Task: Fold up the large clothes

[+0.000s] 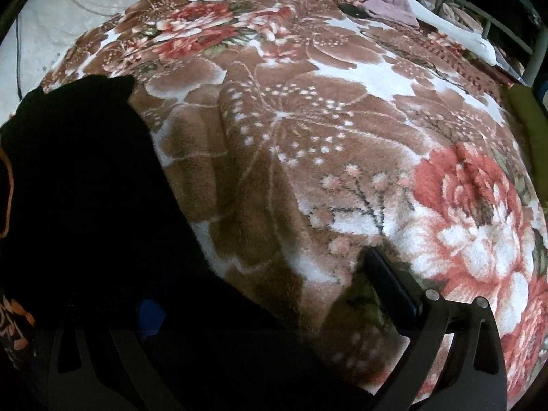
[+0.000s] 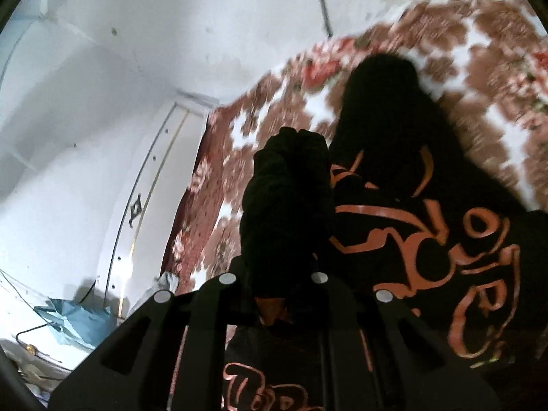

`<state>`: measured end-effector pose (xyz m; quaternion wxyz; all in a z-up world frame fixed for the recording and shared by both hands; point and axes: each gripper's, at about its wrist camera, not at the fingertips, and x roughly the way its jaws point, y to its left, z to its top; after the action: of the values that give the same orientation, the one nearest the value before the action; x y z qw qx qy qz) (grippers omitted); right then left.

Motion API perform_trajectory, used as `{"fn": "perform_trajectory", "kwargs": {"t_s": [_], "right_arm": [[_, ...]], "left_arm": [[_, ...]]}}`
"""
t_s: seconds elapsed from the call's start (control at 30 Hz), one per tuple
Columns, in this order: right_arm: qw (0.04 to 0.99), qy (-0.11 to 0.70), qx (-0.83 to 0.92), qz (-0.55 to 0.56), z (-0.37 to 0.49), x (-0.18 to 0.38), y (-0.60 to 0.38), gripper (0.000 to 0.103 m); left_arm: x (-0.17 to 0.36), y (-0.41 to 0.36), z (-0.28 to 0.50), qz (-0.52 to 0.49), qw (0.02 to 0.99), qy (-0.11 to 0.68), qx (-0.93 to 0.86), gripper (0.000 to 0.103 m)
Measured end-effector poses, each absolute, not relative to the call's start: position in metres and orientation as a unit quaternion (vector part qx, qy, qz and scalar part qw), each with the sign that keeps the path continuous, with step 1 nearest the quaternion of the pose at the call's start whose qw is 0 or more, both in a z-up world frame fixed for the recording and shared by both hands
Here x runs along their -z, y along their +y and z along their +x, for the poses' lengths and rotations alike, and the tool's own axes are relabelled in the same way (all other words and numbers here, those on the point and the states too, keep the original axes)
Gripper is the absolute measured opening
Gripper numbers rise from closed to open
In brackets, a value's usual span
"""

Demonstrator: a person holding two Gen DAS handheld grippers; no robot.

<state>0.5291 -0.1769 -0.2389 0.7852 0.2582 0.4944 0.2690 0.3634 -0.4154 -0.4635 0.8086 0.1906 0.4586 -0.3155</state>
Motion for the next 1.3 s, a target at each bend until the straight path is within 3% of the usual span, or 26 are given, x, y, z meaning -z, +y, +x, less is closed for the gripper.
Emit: {"fn": "perform_trajectory", "kwargs": {"t_s": [0.37,0.7,0.8,0.83,0.87,0.93,1.07,1.3], "right_arm": [[0.753,0.583,-0.238,0.19,0.545,0.354,-0.113,0.012],[0.761,0.606,-0.23,0.029,0.508,0.397,-0.054,0.013],[0.745,0.624,-0.236,-0.02,0.502,0.413,-0.039,0.029],[0.742,0.626,-0.238,-0.024,0.501,0.416,-0.037,0.041],[0.737,0.629,-0.246,-0.031,0.498,0.419,-0.033,0.06],[0.728,0.628,-0.272,-0.036,0.491,0.419,-0.027,0.073],[0.718,0.622,-0.311,0.011,0.481,0.405,-0.024,0.083],[0.713,0.61,-0.338,0.072,0.46,0.35,-0.048,0.083]], "left_arm": [[0.463,-0.411,0.363,0.179,0.81,0.455,0.324,0.099],[0.464,-0.41,0.362,0.174,0.813,0.449,0.328,0.099],[0.464,-0.409,0.362,0.174,0.813,0.449,0.328,0.099],[0.464,-0.409,0.363,0.172,0.813,0.449,0.329,0.099],[0.464,-0.409,0.363,0.17,0.813,0.449,0.33,0.099],[0.464,-0.407,0.363,0.163,0.812,0.45,0.334,0.098],[0.464,-0.408,0.363,0.171,0.812,0.45,0.331,0.098],[0.454,-0.412,0.354,0.229,0.792,0.469,0.317,0.098]]}}
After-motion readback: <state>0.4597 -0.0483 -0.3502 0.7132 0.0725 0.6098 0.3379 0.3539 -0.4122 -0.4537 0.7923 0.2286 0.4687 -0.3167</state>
